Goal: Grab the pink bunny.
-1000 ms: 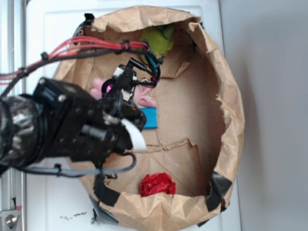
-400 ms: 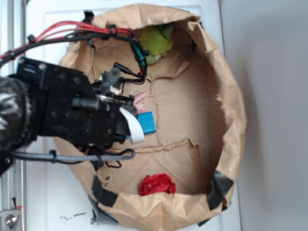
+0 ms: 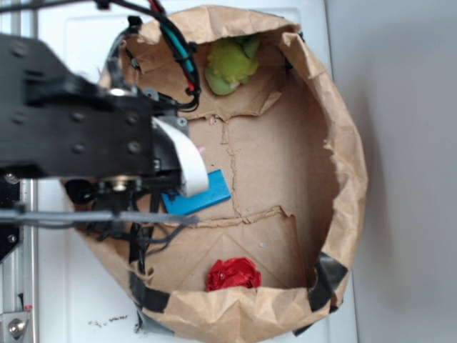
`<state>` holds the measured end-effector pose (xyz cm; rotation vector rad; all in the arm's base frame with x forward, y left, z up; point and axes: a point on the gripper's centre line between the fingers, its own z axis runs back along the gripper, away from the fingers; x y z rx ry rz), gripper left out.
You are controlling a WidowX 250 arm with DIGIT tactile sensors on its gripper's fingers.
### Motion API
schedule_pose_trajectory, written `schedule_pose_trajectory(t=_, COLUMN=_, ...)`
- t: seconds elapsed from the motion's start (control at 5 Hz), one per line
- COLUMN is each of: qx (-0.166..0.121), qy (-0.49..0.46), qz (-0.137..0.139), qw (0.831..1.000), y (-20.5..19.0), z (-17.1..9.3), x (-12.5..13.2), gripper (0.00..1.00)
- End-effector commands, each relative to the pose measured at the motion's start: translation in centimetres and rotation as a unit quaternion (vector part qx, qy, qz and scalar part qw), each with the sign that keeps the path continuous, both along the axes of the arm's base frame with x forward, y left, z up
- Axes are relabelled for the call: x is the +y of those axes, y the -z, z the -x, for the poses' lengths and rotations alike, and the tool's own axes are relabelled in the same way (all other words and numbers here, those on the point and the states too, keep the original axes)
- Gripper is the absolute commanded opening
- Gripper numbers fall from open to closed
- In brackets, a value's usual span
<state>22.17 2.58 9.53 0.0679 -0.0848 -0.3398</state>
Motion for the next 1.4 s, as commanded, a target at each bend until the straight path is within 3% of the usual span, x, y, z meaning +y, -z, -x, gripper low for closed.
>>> schedule_pose_trajectory(t=0.0, qx=-0.061, qy=-0.062, qz=0.050, qw=0.995, y=-5.7, z=-4.3, x=1.8, gripper=0.00)
schedule_pose_trajectory(t=0.4, qx=-0.111, qy=-0.119, qz=0.078, qw=0.984, y=-7.3, z=-7.1, x=2.6, gripper=0.00)
schedule_pose_trajectory(t=0.6, qx=-0.090, qy=-0.160, qz=0.118, qw=0.976, y=-8.2, z=-7.2, x=3.4, gripper=0.00)
schedule_pose_trajectory(t=0.8, qx=-0.027, qy=-0.146, qz=0.108, qw=0.983, y=-8.4, z=-6.5, x=3.4, gripper=0.00)
schedule_pose_trajectory(t=1.2, qx=-0.022, qy=-0.157, qz=0.103, qw=0.982, y=-8.3, z=-5.9, x=3.7, gripper=0.00)
